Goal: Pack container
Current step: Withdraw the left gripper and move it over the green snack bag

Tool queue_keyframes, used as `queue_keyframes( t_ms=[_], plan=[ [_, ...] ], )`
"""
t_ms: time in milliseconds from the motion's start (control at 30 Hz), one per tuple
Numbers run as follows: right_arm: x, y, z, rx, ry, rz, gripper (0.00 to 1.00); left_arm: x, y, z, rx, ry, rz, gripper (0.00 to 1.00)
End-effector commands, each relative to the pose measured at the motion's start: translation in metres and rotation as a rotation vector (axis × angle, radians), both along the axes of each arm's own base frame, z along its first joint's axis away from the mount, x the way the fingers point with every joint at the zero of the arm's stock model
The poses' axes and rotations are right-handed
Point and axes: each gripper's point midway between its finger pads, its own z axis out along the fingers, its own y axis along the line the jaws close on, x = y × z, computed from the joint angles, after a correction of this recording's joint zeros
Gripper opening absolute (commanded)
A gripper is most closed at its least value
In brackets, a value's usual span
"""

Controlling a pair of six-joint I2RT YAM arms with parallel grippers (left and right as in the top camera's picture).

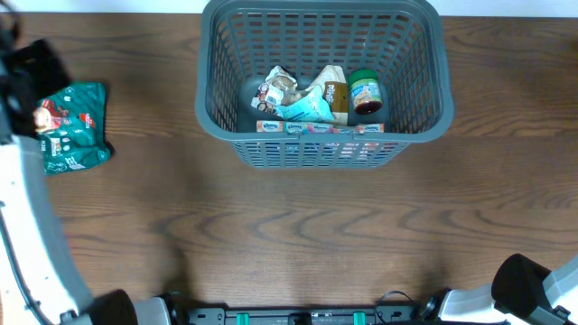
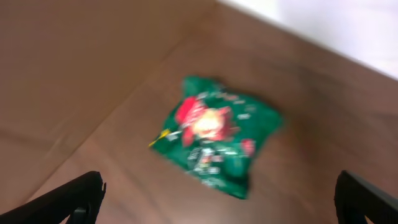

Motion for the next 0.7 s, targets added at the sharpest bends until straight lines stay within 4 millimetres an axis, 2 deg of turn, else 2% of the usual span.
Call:
queue_keyframes(
  t_ms=[0, 167, 300, 500, 667],
  plan=[
    [-0.001, -0.002, -0.002, 0.0, 0.006, -0.016, 0.99, -0.009, 0.041, -0.031, -0.044, 0.07, 0.121, 0.99],
    [-0.001, -0.002, -0.002, 0.0, 0.006, -0.017, 0.99, -0.003, 0.066, -0.087, -0.149, 0.196, 0.073, 0.99],
    [-0.001, -0.002, -0.002, 0.0, 0.006, -0.017, 0.99, 0.013, 0.069, -0.12, -0.163, 0.286, -0.066, 0.99],
    [-0.001, -0.002, -0.002, 0.0, 0.006, -0.016, 0.99, 0.044, 0.064, -0.152, -0.185, 0.31, -0.262, 0.99],
    [-0.001, -0.002, -0.002, 0.0, 0.006, -0.016, 0.99, 0.057, 0.073, -0.177, -0.157, 0.354, -0.328, 0.99]
  ],
)
